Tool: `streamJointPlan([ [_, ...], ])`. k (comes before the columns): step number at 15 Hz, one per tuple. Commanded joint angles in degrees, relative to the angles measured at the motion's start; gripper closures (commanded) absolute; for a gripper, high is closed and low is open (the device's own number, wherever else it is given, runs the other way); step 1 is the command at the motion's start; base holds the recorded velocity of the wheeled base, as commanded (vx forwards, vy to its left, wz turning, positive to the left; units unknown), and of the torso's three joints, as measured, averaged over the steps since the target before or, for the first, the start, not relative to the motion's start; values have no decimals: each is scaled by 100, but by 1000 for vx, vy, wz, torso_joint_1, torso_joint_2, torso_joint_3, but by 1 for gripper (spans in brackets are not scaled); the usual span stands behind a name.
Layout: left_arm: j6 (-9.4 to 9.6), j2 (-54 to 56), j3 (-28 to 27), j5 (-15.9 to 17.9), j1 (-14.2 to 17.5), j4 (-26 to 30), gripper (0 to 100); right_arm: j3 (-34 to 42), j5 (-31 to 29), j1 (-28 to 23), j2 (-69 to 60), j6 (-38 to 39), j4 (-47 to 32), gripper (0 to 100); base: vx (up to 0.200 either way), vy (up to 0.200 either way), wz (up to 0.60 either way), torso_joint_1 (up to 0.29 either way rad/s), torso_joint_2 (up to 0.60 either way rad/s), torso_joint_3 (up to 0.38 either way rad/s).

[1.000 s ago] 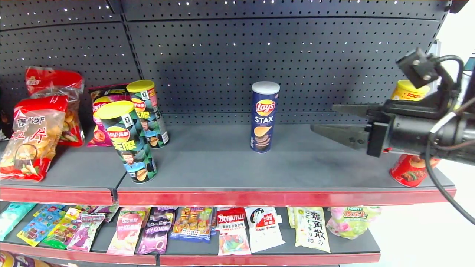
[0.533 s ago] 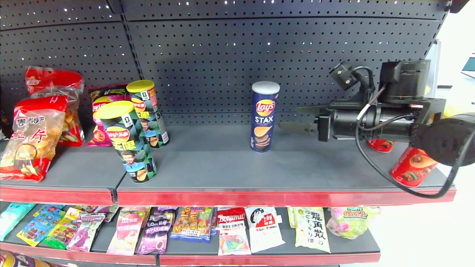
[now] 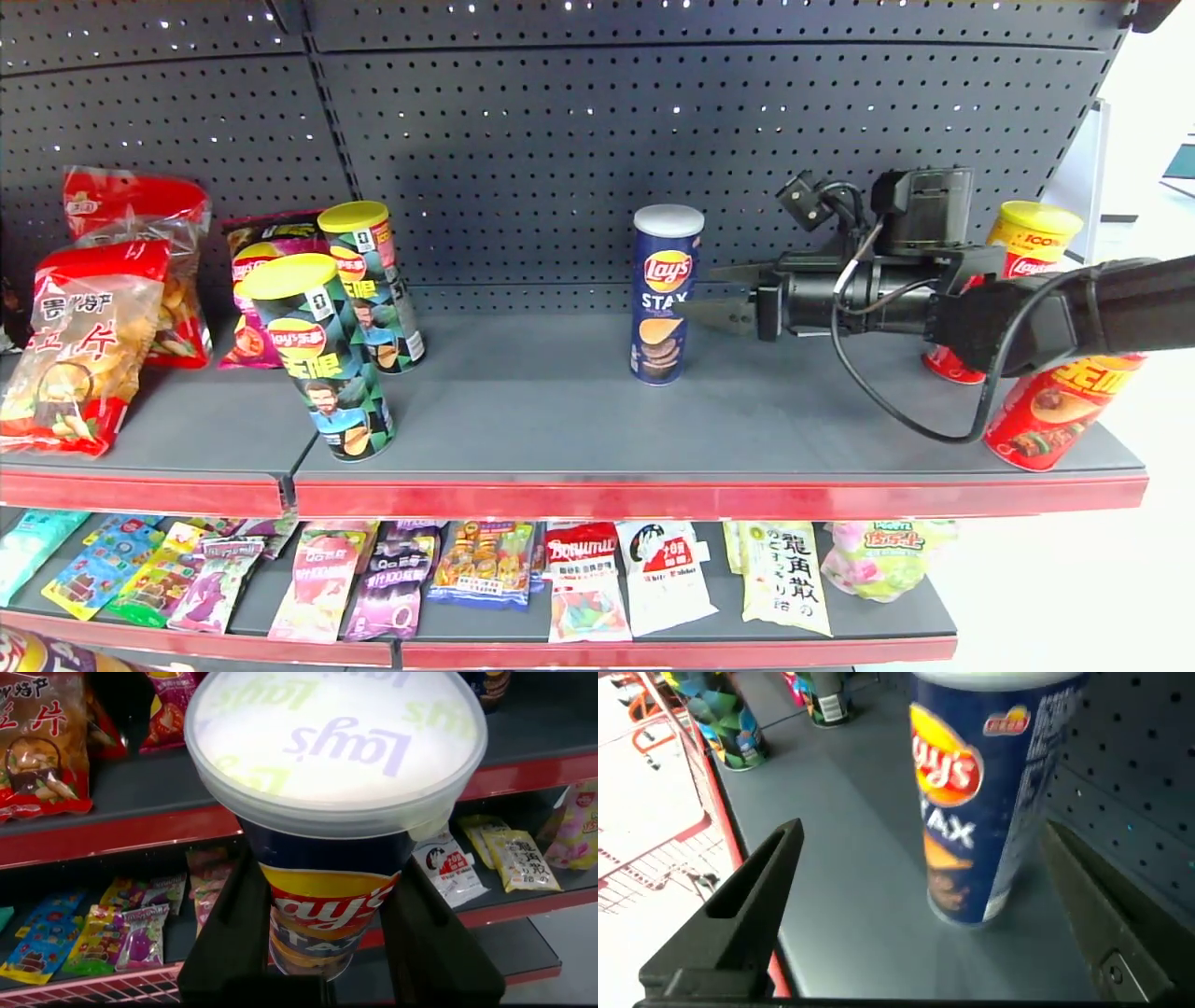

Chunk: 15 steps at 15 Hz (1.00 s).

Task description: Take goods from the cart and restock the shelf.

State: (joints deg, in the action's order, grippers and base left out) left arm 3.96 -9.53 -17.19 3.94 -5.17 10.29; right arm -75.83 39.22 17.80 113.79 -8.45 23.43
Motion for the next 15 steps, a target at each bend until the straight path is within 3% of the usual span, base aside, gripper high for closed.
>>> streamJointPlan([
  [1,-1,-49,-4,11,-2,-1,100,-301,42,-57,363,1,4,0,0,0,0,0,0,0],
  [8,8,-49,58,2,-2,8,100,-706,455,-189,697,19,4,0,0,0,0,0,0,0],
  [15,8,-49,67,2,7,26,100,-1461,455,-84,1190,36,-5,0,0,0,0,0,0,0],
])
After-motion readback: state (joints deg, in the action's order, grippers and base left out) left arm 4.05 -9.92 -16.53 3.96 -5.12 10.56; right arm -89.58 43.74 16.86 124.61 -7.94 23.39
